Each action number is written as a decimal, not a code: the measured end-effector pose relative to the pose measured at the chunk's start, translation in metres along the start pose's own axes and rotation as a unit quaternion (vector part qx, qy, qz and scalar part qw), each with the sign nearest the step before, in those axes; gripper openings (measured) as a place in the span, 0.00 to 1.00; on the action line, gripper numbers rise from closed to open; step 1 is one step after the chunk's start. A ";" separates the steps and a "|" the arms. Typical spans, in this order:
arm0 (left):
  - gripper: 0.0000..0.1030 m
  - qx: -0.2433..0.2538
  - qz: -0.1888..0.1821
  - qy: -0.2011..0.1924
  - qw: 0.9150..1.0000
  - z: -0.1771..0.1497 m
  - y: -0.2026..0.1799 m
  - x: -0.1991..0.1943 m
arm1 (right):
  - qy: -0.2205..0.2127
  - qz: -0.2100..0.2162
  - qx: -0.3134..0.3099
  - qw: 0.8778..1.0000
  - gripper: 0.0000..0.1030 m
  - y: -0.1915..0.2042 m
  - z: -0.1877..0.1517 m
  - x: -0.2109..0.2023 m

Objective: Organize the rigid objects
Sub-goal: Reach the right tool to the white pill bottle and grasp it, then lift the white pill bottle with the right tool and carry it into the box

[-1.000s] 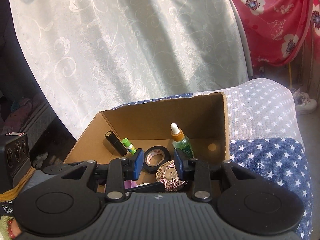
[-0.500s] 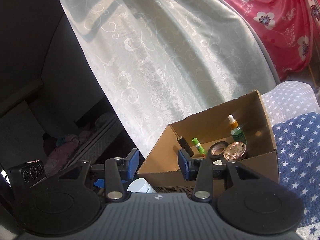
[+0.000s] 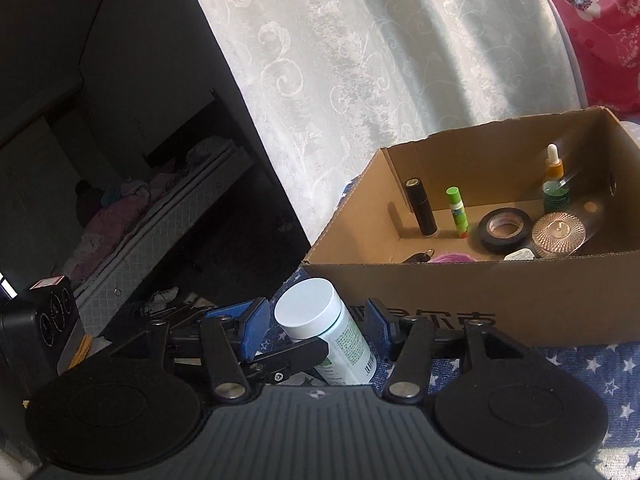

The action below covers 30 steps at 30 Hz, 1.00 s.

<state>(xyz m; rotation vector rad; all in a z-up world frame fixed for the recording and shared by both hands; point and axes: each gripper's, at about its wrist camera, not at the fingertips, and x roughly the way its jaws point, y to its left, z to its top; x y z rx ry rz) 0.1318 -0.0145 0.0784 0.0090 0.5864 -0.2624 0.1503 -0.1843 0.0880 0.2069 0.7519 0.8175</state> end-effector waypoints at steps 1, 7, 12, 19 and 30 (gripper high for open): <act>0.75 -0.001 0.001 0.002 1.000 -0.001 0.001 0.003 | 0.006 -0.006 -0.008 1.000 0.56 0.002 0.000 0.006; 0.67 0.005 0.007 0.004 1.000 -0.005 0.002 0.014 | 0.033 -0.016 -0.031 0.999 0.58 0.008 0.002 0.032; 0.57 -0.002 0.007 0.009 1.000 -0.005 0.003 0.021 | 0.045 -0.013 -0.038 0.998 0.60 0.007 0.004 0.044; 0.53 -0.007 0.010 0.004 1.000 -0.006 0.005 0.023 | 0.056 -0.010 -0.050 0.997 0.62 0.013 0.004 0.051; 0.52 -0.007 0.007 -0.004 1.000 -0.007 0.002 0.015 | 0.049 -0.015 -0.064 0.997 0.58 0.018 0.002 0.047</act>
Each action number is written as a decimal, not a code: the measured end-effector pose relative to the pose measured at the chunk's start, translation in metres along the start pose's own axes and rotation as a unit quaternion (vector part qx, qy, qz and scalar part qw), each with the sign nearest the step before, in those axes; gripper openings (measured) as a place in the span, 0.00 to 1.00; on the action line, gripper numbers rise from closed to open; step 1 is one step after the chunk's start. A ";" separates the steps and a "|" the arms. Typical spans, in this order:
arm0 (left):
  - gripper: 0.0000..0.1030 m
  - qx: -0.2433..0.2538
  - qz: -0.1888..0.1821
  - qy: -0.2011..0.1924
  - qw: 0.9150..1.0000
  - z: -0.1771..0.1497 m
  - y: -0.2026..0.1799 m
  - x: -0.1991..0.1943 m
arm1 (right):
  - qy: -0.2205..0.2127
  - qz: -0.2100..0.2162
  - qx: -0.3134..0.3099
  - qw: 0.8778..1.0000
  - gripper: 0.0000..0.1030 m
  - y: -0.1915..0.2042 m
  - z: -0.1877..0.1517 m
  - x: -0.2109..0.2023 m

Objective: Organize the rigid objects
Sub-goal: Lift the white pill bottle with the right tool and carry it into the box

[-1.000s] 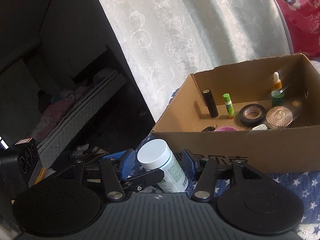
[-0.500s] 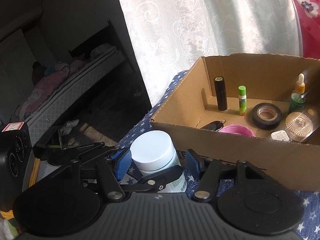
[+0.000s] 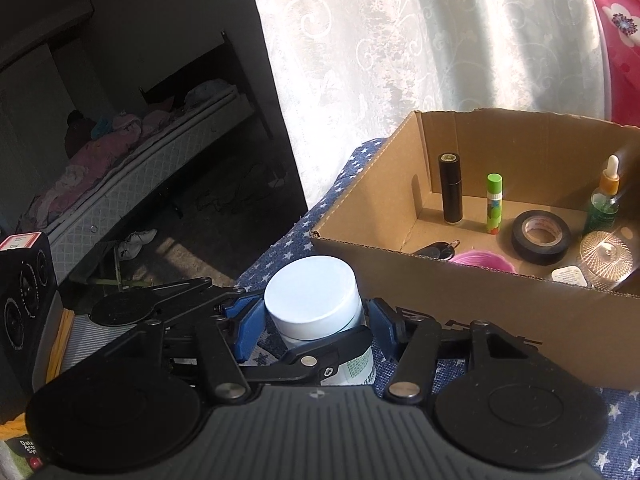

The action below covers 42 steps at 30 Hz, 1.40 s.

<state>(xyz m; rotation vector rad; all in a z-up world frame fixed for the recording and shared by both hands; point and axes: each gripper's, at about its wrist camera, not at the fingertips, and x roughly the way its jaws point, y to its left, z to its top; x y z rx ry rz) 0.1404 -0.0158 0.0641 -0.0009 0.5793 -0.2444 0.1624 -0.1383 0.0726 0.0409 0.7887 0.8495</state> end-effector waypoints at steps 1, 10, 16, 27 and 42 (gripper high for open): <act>0.52 0.001 -0.001 -0.001 1.000 0.000 -0.001 -0.002 | -0.002 0.000 -0.002 1.000 0.56 0.001 0.000 -0.003; 0.52 0.011 0.008 -0.023 1.000 0.004 -0.011 -0.032 | -0.030 0.005 -0.029 0.999 0.53 0.022 -0.002 -0.030; 0.52 0.030 0.020 -0.064 0.997 0.018 -0.020 -0.062 | -0.071 0.017 -0.048 0.996 0.53 0.039 0.005 -0.060; 0.52 0.083 -0.025 -0.131 0.988 0.088 -0.061 -0.064 | -0.146 -0.021 -0.080 0.986 0.53 0.024 0.056 -0.130; 0.52 0.072 -0.163 -0.033 0.983 0.132 -0.132 0.070 | -0.115 -0.109 0.028 0.987 0.53 -0.125 0.090 -0.132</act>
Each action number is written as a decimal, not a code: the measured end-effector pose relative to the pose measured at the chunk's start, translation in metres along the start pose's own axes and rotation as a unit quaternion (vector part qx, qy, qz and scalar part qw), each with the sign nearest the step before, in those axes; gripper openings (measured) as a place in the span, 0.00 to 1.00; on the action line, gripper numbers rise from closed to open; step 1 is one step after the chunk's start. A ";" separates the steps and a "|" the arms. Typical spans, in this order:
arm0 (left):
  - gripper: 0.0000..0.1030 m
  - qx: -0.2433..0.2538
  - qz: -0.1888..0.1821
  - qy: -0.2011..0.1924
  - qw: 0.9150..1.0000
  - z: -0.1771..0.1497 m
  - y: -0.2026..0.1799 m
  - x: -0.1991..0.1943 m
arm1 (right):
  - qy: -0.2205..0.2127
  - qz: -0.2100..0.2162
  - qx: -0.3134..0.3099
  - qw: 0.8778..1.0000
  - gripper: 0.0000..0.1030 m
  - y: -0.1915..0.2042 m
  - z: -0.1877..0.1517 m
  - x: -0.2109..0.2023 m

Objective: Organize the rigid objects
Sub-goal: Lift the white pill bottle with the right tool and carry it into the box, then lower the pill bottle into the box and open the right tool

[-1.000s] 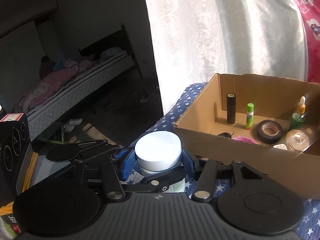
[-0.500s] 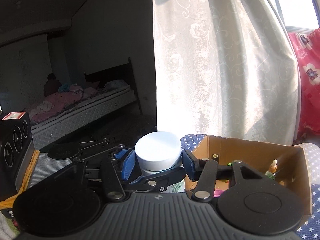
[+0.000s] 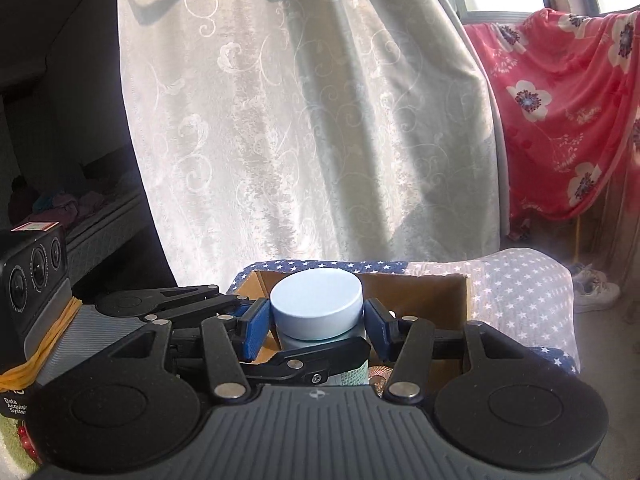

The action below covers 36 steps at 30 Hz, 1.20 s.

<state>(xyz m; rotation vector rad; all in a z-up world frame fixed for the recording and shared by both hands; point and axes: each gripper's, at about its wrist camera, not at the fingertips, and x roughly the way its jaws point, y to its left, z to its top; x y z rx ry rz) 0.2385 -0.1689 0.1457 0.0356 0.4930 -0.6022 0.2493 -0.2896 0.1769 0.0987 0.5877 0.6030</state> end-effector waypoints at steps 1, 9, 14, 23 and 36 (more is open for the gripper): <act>0.52 -0.003 -0.003 0.006 1.000 -0.002 0.001 0.008 | 0.005 0.000 0.006 1.000 0.53 -0.010 -0.005 0.003; 0.51 -0.016 -0.022 0.045 0.999 -0.016 0.001 0.047 | 0.034 -0.011 0.012 0.999 0.53 -0.048 -0.024 0.024; 0.53 -0.009 -0.022 0.064 0.998 -0.021 -0.001 0.055 | 0.050 -0.019 -0.006 0.999 0.53 -0.051 -0.028 0.034; 0.55 0.003 -0.028 0.087 0.996 -0.028 -0.002 0.057 | 0.061 -0.043 -0.046 0.996 0.53 -0.047 -0.036 0.044; 0.69 0.013 -0.029 0.090 0.995 -0.031 -0.006 0.054 | 0.079 -0.039 -0.026 0.996 0.53 -0.058 -0.045 0.047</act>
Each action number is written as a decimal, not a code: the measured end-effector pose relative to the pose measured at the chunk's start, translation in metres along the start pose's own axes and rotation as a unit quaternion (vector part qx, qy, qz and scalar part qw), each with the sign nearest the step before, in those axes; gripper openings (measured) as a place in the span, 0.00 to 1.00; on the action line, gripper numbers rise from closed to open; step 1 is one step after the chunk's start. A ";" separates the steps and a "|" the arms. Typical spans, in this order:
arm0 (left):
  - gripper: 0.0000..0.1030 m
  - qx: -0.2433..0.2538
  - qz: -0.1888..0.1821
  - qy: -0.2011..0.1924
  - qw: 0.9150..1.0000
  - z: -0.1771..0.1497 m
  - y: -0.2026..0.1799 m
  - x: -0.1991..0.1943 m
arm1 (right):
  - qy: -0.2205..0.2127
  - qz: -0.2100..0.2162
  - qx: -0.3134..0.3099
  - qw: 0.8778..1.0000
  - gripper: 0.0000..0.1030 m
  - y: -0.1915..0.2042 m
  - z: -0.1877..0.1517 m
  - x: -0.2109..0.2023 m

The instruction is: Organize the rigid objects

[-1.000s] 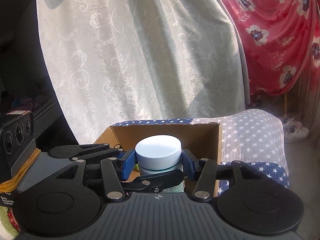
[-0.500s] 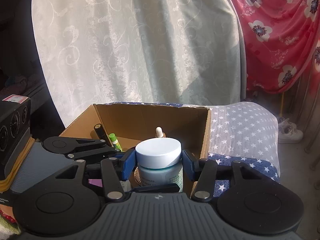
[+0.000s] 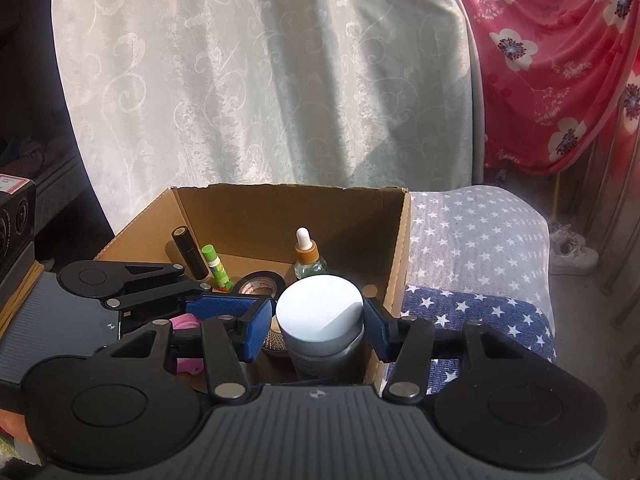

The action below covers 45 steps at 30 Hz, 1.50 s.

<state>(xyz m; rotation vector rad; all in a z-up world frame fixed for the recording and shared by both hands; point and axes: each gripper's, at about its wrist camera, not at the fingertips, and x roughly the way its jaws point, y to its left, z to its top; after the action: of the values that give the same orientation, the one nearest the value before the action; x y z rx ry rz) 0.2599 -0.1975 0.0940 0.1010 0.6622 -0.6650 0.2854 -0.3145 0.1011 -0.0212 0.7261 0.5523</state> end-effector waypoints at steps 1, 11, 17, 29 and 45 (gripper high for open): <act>0.70 0.000 0.000 0.000 1.000 0.000 0.000 0.000 | 0.000 -0.001 -0.001 1.000 0.53 0.000 0.000 -0.001; 0.74 -0.006 0.005 -0.005 1.000 0.000 0.005 -0.014 | -0.021 0.007 0.018 1.000 0.56 0.002 0.000 -0.020; 0.84 0.001 0.006 -0.031 0.999 -0.003 -0.001 -0.045 | -0.073 0.032 0.055 0.995 0.58 0.004 -0.004 -0.058; 0.98 -0.001 0.012 -0.071 0.997 -0.028 -0.018 -0.129 | -0.159 0.053 0.093 0.981 0.70 0.042 -0.031 -0.137; 1.00 -0.106 0.208 -0.061 0.970 -0.112 0.033 -0.217 | -0.205 0.020 0.124 0.971 1.00 0.140 -0.080 -0.148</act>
<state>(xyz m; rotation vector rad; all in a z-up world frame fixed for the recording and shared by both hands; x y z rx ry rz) 0.0910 -0.0222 0.1313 -0.0004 0.5669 -0.1914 0.0765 -0.2804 0.1581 0.3333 0.3878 0.4798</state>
